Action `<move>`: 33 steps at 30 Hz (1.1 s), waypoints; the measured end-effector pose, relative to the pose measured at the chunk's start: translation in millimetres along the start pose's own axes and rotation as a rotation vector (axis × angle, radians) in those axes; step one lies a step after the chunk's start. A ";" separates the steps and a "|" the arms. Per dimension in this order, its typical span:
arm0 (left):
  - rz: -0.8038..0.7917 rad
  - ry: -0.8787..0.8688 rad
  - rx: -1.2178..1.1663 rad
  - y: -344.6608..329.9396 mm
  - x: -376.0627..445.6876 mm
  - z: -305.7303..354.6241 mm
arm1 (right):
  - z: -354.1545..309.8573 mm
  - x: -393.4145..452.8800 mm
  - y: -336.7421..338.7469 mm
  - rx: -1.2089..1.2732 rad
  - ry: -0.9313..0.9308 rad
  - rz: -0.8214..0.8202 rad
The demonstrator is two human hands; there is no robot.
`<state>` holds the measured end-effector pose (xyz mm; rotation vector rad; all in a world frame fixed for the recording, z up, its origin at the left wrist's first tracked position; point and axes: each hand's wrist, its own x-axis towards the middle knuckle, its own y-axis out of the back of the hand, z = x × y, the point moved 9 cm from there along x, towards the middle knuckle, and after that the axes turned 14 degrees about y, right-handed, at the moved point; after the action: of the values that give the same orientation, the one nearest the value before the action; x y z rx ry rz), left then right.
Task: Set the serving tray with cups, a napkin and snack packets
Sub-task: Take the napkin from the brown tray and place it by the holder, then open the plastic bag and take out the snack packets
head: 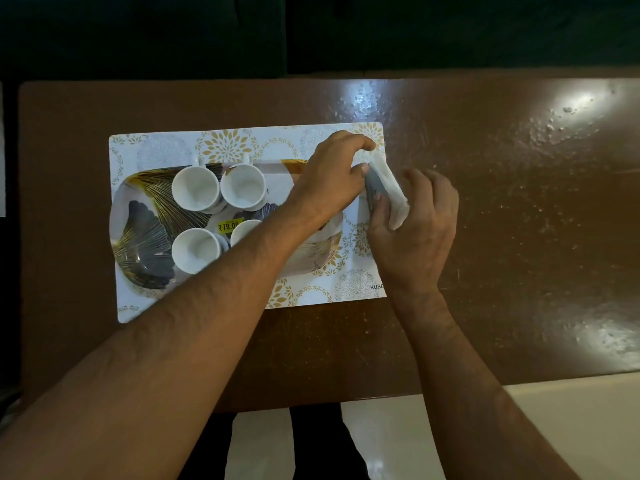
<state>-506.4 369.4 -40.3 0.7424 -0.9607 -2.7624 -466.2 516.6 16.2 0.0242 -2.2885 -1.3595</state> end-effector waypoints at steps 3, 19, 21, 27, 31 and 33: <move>0.078 -0.023 0.069 27.1 -10.4 -4.3 | -19.3 12.9 -8.6 -0.041 0.068 -0.056; 0.511 0.122 0.390 209.6 -87.5 -151.7 | -205.2 33.6 -113.1 -0.074 0.380 -0.430; 0.520 0.177 0.389 229.6 -102.2 -183.3 | -245.2 25.1 -128.4 -0.058 0.430 -0.461; 0.557 0.352 0.339 283.4 -147.0 -271.3 | -354.2 -9.1 -175.0 0.034 0.544 -0.552; 0.625 0.454 0.304 320.6 -188.4 -328.1 | -425.6 -42.5 -199.7 0.097 0.648 -0.626; 0.663 0.518 0.278 335.9 -216.4 -356.3 | -461.6 -65.0 -209.6 0.133 0.704 -0.678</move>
<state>-158.1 -33.9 12.2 0.9052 -1.1994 -1.7776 -267.7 45.9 -1.3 1.2097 -1.7902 -1.1984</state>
